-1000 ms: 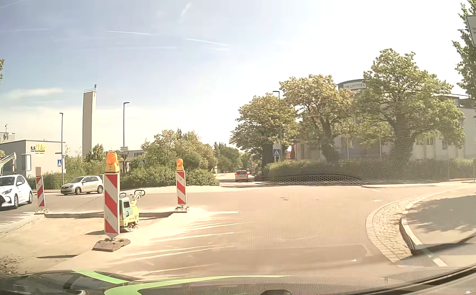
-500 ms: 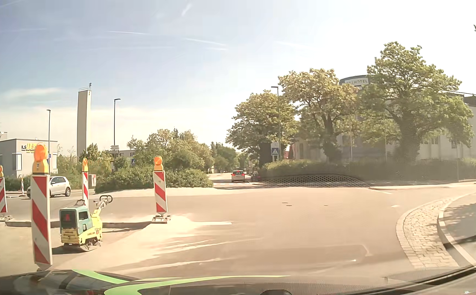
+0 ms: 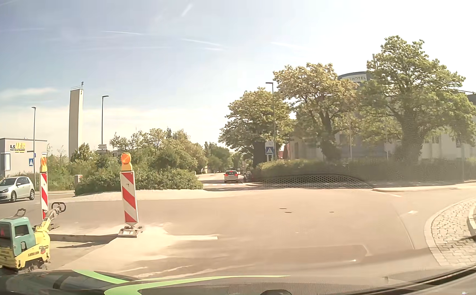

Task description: Follow the waypoints while adhering to traffic rules and regulations

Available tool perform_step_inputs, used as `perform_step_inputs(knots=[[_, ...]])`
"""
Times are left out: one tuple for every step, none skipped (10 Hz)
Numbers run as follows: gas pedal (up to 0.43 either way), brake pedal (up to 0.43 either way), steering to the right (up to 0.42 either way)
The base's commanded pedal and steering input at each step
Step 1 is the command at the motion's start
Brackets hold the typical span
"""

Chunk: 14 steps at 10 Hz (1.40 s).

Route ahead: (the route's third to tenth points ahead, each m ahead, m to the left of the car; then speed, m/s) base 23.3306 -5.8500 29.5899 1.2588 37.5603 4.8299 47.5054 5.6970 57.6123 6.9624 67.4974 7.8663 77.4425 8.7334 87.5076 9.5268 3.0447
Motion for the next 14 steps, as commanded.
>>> perform_step_inputs(knots=[[0.0,0.213,0.07],[0.0,0.122,0.073],[0.0,0.0,0.076],[0.0,0.0,0.081],[0.02,0.0,0.089],[0.197,0.0,0.1],[0.248,0.0,0.109],[0.28,0.0,0.121],[0.37,0.0,0.13],[0.39,0.0,0.141],[0.39,0.0,0.153],[0.39,0.0,0.165],[0.39,0.0,0.176],[0.37,0.0,0.188]])
